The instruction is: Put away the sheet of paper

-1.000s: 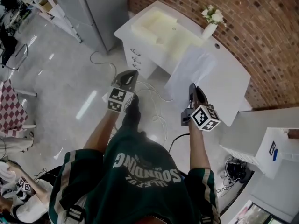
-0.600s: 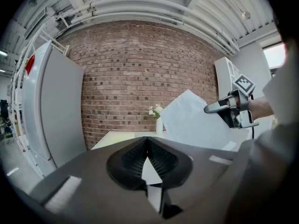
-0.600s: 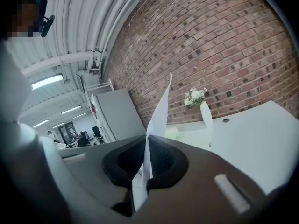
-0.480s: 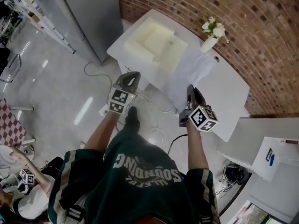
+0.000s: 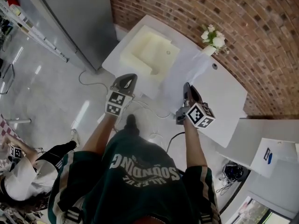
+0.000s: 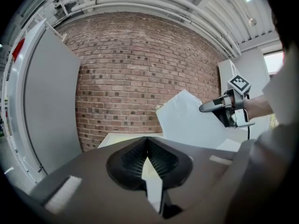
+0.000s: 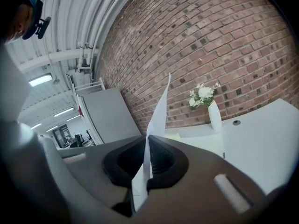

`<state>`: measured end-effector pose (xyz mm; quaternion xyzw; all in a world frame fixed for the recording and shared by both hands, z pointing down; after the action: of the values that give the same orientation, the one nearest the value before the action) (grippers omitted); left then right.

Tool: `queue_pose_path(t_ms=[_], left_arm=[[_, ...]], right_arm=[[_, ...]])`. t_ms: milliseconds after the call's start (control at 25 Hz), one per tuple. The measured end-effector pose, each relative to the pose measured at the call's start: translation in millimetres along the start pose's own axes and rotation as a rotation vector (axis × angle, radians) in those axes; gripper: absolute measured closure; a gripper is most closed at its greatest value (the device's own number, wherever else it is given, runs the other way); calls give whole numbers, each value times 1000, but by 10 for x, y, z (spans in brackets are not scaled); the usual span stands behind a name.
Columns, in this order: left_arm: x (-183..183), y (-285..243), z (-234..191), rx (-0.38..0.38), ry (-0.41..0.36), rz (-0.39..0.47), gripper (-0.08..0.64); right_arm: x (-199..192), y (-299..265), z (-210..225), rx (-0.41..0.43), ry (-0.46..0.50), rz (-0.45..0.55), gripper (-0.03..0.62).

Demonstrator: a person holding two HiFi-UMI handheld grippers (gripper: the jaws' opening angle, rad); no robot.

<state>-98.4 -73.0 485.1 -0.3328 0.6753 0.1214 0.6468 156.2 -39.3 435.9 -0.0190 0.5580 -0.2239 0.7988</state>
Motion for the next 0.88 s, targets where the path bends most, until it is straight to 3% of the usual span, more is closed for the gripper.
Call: queue_pose_path(t_ms=[280,480,880], left_arm=[[29,-241,-404,-40,4,-30,549],[10,-404,-447,-63,5,-51,549],[-76,-721,-654,-50,19,-77,549]], right_arm=[[82,-441,-24,-40,-25,13,591],[26,-630,103,-61,-40,-1,591],[-88,-1098,432,-77,-101,-19,591]])
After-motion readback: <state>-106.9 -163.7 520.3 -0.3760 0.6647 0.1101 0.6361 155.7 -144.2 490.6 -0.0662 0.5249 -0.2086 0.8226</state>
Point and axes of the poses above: the fingertips, and each gripper's own axes: y backward along the fingers, z to its right, x out of its top, the point moved 3 cm from there along y, backward along the fingers, and after that the axes turned 5 degrees about y, right-handed, at the moved point
